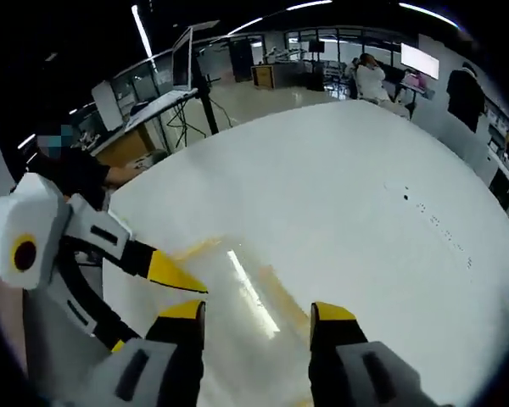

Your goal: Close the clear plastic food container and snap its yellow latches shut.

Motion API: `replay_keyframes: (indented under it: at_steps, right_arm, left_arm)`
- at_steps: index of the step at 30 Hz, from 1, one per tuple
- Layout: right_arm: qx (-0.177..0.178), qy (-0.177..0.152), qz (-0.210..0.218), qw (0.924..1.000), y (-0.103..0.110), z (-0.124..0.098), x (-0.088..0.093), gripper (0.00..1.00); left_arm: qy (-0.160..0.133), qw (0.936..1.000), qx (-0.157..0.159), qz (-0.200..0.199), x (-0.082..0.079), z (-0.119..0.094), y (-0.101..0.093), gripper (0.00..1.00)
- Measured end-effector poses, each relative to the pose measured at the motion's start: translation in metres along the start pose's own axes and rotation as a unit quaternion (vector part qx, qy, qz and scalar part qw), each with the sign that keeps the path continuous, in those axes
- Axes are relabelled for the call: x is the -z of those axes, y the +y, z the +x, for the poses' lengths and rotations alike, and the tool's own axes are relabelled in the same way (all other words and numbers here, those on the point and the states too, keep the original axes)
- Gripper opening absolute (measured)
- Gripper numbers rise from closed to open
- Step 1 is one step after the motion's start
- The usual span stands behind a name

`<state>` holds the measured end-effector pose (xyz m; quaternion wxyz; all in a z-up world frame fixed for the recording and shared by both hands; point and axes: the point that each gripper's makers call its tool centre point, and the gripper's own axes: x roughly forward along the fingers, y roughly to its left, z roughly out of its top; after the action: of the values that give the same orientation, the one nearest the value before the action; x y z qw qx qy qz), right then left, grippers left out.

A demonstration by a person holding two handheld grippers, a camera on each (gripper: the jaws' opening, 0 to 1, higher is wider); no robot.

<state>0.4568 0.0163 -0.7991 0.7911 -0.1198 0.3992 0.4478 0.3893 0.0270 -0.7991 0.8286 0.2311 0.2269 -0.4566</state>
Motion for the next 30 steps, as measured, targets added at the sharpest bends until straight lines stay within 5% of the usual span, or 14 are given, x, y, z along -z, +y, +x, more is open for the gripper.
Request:
replay_keyframes:
  at_steps: [8, 17, 30]
  right_arm:
    - [0.052, -0.072, 0.08, 0.9928, -0.017, -0.033, 0.007, 0.48]
    - [0.071, -0.081, 0.117, 0.9872, -0.013, -0.047, 0.034, 0.48]
    - [0.082, -0.092, 0.174, 0.9769, -0.009, -0.047, 0.066, 0.46]
  left_arm:
    - [-0.004, 0.9976, -0.033, -0.06, 0.006, -0.018, 0.016, 0.48]
    - [-0.049, 0.9848, -0.057, -0.156, 0.004, -0.032, 0.037, 0.47]
    - [-0.047, 0.9737, -0.061, -0.215, 0.021, -0.028, 0.048, 0.46]
